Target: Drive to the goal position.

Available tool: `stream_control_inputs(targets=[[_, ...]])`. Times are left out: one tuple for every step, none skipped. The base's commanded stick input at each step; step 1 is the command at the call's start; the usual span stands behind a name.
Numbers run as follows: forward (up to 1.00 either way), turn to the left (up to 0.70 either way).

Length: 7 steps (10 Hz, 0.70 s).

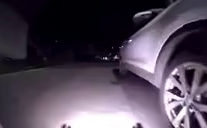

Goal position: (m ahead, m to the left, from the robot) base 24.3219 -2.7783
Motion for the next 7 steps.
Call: stream_control_inputs(targets=[[0.6, 0.0], [0.6, 0.0], [0.6, 0.0], [0.6, 0.0], [0.6, 0.0], [0.6, 0.0], [0.6, 0.0]])
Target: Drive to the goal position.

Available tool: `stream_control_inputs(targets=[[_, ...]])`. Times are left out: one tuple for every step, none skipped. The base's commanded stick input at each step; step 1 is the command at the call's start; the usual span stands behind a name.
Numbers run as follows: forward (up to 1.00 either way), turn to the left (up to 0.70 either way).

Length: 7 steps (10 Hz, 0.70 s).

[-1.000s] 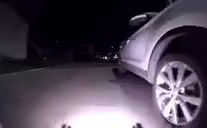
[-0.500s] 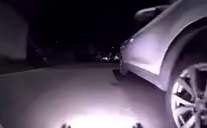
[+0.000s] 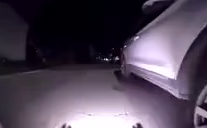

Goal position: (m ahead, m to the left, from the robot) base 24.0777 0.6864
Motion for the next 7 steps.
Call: stream_control_inputs(targets=[[0.6, 0.0], [0.6, 0.0], [0.6, 0.0], [0.6, 0.0], [0.6, 0.0], [0.6, 0.0], [0.6, 0.0]])
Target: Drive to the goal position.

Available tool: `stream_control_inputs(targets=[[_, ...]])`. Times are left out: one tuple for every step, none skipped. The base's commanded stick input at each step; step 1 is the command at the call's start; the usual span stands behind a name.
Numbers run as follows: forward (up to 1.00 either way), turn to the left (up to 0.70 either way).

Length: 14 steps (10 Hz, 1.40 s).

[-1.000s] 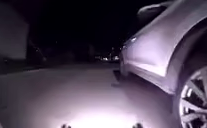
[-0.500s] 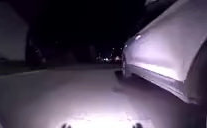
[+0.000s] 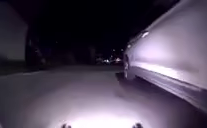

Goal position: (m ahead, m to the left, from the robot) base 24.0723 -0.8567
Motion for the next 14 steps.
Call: stream_control_inputs(targets=[[0.6, 0.0], [0.6, 0.0], [0.6, 0.0], [0.6, 0.0], [0.6, 0.0], [0.6, 0.0], [0.6, 0.0], [0.6, 0.0], [0.6, 0.0], [0.6, 0.0], [0.6, 0.0], [0.6, 0.0], [0.6, 0.0], [0.6, 0.0]])
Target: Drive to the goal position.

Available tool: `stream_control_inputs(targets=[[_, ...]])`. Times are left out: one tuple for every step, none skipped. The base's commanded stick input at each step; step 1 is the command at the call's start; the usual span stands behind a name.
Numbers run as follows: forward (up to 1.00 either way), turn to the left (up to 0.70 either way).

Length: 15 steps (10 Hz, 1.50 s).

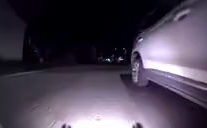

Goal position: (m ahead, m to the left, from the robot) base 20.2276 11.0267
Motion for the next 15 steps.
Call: stream_control_inputs(targets=[[0.6, 0.0], [0.6, 0.0], [0.6, 0.0], [0.6, 0.0], [0.6, 0.0], [0.6, 0.0], [0.6, 0.0], [0.6, 0.0], [0.6, 0.0], [0.6, -0.01], [0.6, -0.08], [0.6, -0.15], [0.6, -0.15], [0.6, -0.12], [0.6, -0.04]])
